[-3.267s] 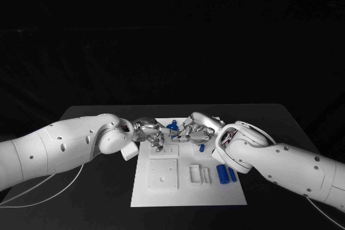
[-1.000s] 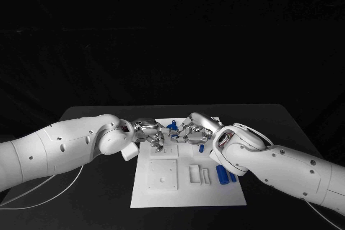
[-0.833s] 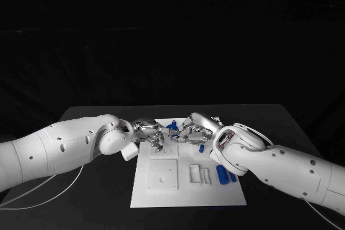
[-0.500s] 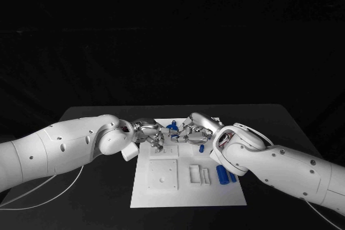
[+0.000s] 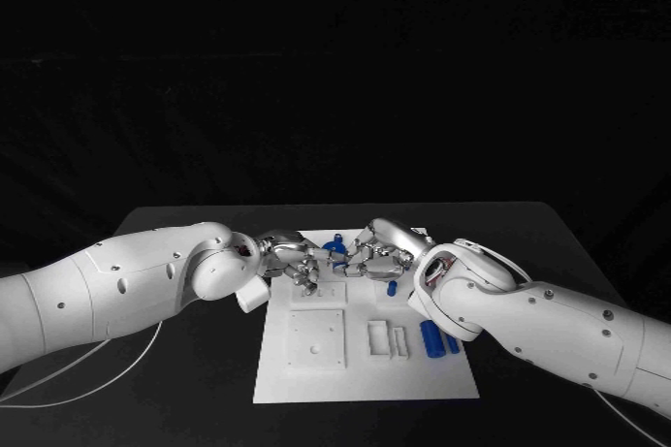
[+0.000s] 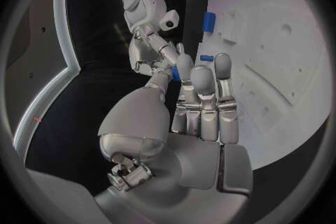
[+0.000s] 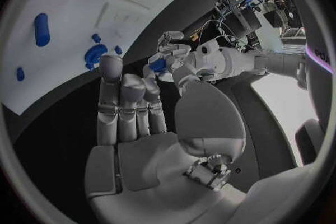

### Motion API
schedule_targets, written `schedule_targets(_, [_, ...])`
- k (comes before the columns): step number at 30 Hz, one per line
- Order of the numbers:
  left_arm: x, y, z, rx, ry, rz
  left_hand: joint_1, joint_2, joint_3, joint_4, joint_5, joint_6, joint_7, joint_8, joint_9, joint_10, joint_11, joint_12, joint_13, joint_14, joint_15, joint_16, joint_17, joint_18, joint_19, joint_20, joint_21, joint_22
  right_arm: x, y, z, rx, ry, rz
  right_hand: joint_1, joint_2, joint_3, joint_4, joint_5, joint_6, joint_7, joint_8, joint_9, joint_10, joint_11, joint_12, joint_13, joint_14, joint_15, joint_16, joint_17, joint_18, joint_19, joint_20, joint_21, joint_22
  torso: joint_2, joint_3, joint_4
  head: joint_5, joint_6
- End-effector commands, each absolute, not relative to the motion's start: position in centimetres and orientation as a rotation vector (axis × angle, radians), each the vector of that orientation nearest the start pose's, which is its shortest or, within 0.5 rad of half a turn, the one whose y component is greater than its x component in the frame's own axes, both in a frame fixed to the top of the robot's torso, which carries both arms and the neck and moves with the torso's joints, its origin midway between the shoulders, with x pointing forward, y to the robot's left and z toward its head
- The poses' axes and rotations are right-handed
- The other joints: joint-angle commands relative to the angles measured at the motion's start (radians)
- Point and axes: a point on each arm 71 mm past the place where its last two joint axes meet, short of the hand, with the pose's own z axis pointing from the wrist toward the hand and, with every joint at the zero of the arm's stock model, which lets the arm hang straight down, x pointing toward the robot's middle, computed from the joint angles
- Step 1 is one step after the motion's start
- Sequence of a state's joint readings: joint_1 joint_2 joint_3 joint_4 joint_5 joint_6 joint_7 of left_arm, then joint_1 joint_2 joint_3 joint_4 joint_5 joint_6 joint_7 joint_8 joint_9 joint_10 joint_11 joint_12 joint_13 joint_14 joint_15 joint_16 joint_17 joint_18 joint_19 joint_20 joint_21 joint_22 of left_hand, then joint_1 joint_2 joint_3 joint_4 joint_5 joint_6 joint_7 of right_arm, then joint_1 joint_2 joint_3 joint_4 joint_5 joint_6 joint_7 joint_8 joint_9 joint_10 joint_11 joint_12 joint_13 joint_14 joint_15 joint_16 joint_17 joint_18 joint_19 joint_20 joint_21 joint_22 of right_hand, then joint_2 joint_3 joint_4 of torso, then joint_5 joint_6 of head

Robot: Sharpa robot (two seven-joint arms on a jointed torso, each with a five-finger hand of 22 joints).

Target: Assemble the parts on the task board

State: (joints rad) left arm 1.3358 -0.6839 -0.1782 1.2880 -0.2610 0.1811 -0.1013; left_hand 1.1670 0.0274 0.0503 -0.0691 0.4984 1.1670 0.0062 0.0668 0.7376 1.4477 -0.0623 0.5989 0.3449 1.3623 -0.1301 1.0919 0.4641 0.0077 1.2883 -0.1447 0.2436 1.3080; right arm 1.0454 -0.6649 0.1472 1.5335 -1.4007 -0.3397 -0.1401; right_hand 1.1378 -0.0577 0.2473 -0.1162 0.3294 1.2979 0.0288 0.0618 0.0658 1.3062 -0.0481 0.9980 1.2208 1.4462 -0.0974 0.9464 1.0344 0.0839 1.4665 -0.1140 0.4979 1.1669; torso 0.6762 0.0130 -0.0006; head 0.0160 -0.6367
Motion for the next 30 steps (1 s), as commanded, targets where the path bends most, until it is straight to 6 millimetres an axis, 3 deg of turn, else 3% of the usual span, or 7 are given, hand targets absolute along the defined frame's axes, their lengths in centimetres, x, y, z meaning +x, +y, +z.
schedule_targets(1, [51.25,16.96,-20.05,-0.737,2.272,-1.367,0.005,-0.011,-0.014,0.004,-0.004,0.023,-0.016,-0.002,-0.011,0.055,-0.022,-0.006,0.004,-0.007,0.003,-0.003,-0.003,-0.008,0.002,0.006,-0.010,0.016,47.66,-11.89,-18.77,0.018,1.652,0.858,0.016,0.022,0.062,-0.066,0.003,0.002,-0.004,0.003,0.001,0.002,-0.001,0.000,0.000,0.006,-0.001,-0.005,-0.001,-0.011,0.041,-0.006,-0.003,-0.001,0.000,-0.0001,0.0000,-0.001,-0.001])
schedule_targets(21, [51.27,16.90,-20.11,-0.741,2.279,-1.359,0.013,-0.019,-0.032,0.016,-0.013,0.021,-0.014,-0.001,-0.022,0.052,-0.021,-0.010,0.011,-0.013,0.004,0.002,-0.010,-0.008,0.001,0.008,-0.015,0.016,47.67,-11.90,-18.82,0.017,1.658,0.855,0.017,0.021,0.056,-0.059,0.009,0.003,-0.004,0.003,0.001,0.002,-0.002,-0.001,0.003,0.007,-0.002,-0.005,-0.002,-0.011,0.042,-0.006,-0.004,0.000,0.000,-0.0002,0.0005,-0.003,-0.002])
schedule_targets(30, [51.49,16.95,-20.07,-0.770,2.253,-1.358,0.075,0.030,0.031,-0.036,0.010,0.010,-0.006,0.000,-0.006,0.059,-0.017,-0.007,0.011,-0.008,0.003,0.008,-0.011,-0.008,0.003,0.004,-0.009,0.019,47.64,-11.87,-18.82,0.015,1.660,0.856,0.017,0.020,0.056,-0.058,0.010,0.003,-0.005,0.003,0.001,0.003,-0.002,-0.001,0.003,0.007,-0.002,-0.005,-0.002,-0.011,0.042,-0.006,-0.004,0.000,0.000,0.0000,0.0003,-0.002,-0.002])
